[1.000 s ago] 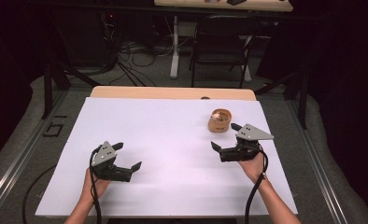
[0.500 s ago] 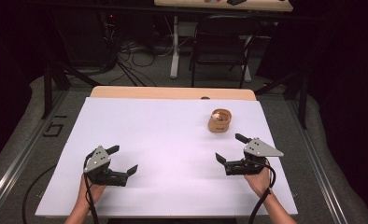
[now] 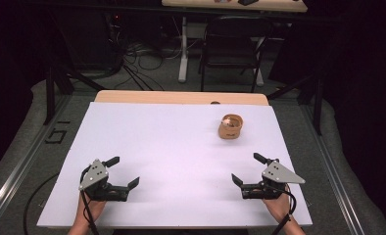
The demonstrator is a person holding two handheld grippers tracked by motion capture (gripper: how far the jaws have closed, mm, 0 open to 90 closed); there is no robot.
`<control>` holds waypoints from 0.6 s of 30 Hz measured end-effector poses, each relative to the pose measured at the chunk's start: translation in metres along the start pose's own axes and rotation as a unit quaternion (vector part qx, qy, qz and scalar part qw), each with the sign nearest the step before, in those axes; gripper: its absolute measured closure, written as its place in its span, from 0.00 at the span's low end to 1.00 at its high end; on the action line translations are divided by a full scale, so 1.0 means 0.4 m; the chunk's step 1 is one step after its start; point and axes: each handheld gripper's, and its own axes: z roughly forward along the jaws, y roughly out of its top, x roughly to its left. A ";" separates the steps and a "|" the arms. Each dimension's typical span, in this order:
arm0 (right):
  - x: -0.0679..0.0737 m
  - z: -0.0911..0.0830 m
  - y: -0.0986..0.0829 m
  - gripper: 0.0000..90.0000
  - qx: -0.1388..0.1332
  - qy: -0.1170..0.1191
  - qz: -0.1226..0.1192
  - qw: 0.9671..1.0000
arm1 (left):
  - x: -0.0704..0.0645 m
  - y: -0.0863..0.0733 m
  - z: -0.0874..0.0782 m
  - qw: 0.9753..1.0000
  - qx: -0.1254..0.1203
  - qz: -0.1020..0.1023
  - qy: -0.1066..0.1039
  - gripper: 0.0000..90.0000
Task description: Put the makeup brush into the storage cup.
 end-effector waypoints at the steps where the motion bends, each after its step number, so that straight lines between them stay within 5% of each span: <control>1: 0.003 -0.006 -0.005 0.00 0.006 -0.003 -0.003 1.000 | -0.001 -0.003 -0.003 1.000 0.000 -0.002 0.000 0.00; 18: 0.034 -0.053 -0.032 0.00 0.003 -0.027 -0.003 1.000 | -0.006 -0.047 -0.060 1.000 0.011 -0.015 0.024 0.00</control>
